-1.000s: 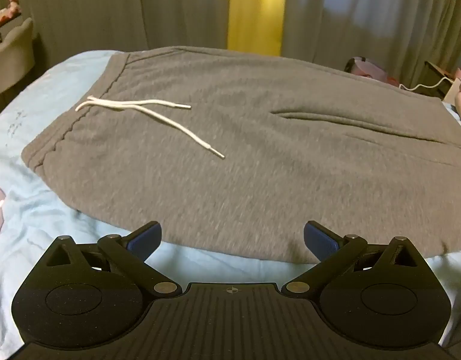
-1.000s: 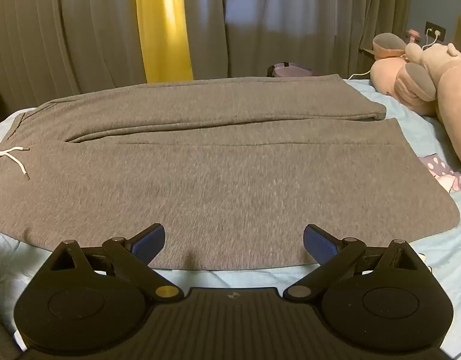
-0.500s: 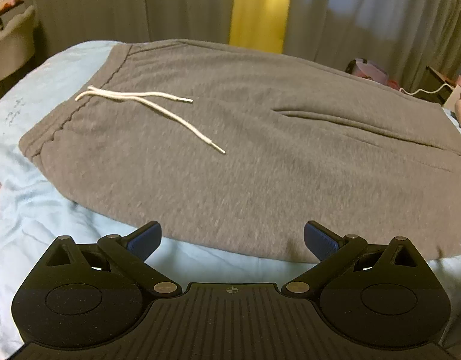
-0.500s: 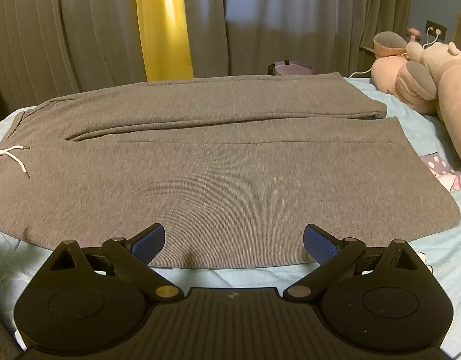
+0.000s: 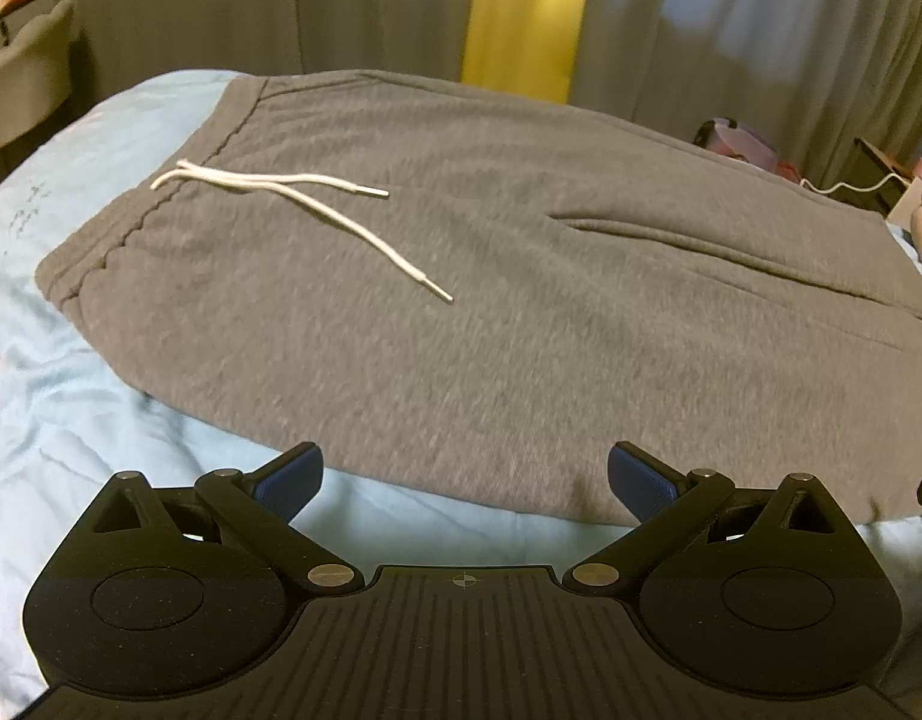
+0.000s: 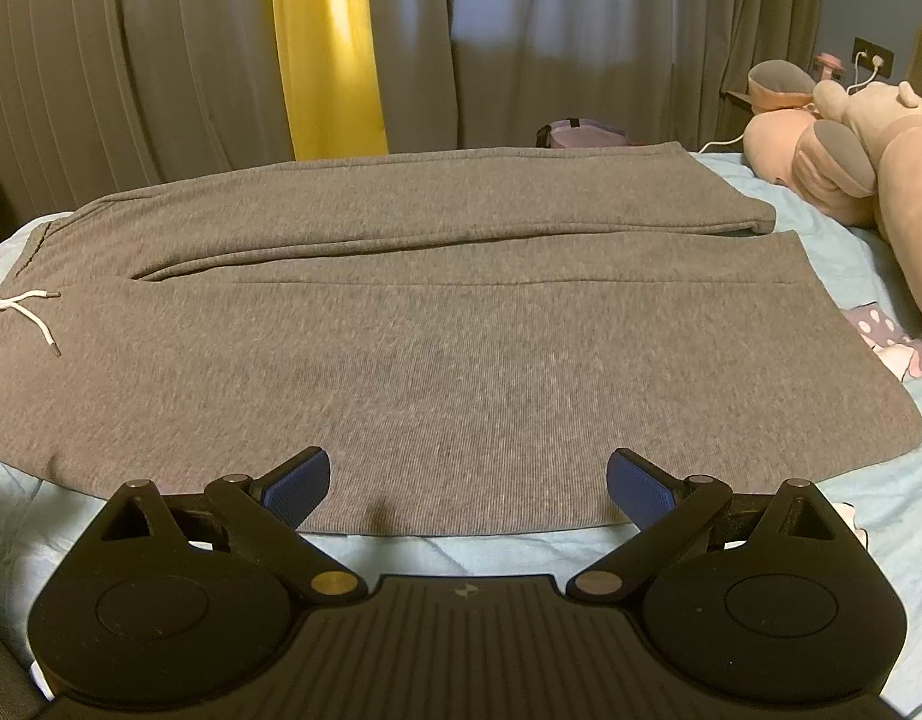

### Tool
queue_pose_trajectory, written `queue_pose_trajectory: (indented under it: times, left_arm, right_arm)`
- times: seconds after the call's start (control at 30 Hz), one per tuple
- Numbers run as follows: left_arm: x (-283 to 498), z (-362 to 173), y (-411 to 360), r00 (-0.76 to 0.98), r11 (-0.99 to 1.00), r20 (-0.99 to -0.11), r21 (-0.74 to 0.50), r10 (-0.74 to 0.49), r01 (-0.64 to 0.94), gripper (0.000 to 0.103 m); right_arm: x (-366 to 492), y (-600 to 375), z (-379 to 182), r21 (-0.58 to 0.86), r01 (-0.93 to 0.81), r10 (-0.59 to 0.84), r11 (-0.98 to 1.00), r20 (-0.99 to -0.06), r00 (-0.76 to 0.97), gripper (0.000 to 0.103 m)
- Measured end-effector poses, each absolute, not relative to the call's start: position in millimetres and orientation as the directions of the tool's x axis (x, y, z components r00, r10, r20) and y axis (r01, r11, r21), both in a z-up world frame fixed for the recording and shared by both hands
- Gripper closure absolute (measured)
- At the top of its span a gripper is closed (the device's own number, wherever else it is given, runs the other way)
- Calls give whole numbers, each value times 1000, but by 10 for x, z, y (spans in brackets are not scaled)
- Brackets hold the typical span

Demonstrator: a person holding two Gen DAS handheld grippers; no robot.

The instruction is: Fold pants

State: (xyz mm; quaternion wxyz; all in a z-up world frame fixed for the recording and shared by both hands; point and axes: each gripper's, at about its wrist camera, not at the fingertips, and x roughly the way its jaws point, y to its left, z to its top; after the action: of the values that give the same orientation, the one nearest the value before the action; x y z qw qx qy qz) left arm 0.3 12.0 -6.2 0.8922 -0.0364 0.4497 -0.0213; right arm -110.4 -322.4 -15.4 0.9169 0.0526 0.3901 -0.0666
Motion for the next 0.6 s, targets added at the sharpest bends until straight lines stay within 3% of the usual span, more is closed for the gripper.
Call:
queue_pose_trajectory:
  times: [0.6]
  left_arm:
    - [30,-52,159,587,995,-806,-96,-75,-6,0]
  right_arm:
    - [-1141,-3220,-176,49,163,-77,985,-725,685,4]
